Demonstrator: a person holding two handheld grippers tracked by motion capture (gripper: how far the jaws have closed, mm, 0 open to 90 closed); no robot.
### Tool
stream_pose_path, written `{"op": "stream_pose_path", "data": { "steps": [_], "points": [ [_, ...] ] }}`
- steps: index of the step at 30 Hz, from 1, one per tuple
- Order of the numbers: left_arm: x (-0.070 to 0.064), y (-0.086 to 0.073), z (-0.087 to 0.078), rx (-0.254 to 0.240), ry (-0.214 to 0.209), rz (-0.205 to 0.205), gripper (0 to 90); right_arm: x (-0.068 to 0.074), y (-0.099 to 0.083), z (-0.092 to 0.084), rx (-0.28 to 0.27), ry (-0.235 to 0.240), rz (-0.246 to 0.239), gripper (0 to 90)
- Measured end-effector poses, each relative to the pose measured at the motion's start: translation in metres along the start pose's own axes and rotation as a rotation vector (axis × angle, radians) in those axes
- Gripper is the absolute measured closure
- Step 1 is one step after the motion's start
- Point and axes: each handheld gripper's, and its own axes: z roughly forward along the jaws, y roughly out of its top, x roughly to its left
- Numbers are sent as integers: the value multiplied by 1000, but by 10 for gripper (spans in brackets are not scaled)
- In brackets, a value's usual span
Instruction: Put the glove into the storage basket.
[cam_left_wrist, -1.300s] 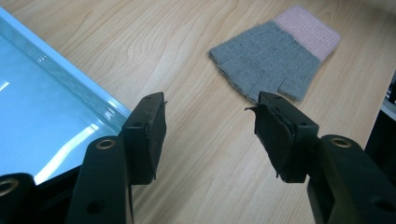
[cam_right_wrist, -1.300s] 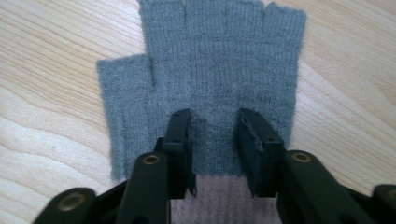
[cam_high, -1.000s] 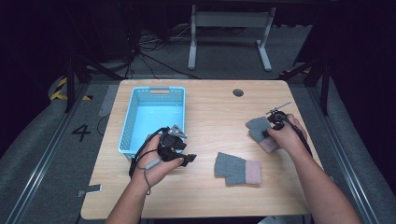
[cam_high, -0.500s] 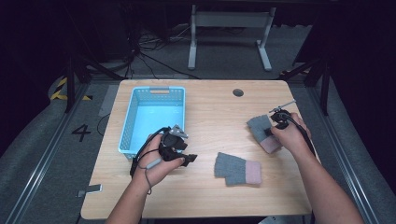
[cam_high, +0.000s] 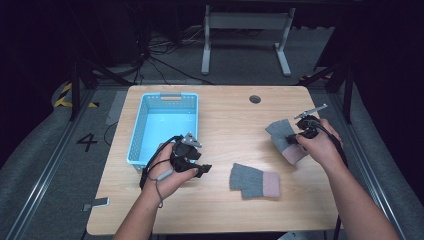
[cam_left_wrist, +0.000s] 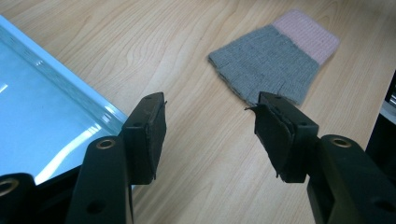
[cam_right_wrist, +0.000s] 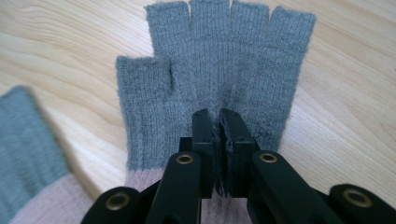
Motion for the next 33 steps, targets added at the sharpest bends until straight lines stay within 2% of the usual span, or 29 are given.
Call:
{"op": "stream_pose_path", "data": {
  "steps": [8, 11, 16, 21, 33],
  "points": [
    [0, 1, 0, 2, -3, 3, 445, 13, -3, -25, -33, 47, -43, 856],
    [-1, 1, 1, 3, -4, 3, 445, 15, -4, -30, -40, 74, -52, 856],
    [-1, 2, 1, 1, -5, 4, 445, 22, -7, -38, -48, 91, -80, 855],
    [-2, 2, 1, 4, -5, 9, 445, 33, -8, -37, -35, 178, -171, 854],
    [-2, -1, -1, 1, 0, 3, 445, 64, -9, -35, -33, 237, -299, 852]
  ]
}}
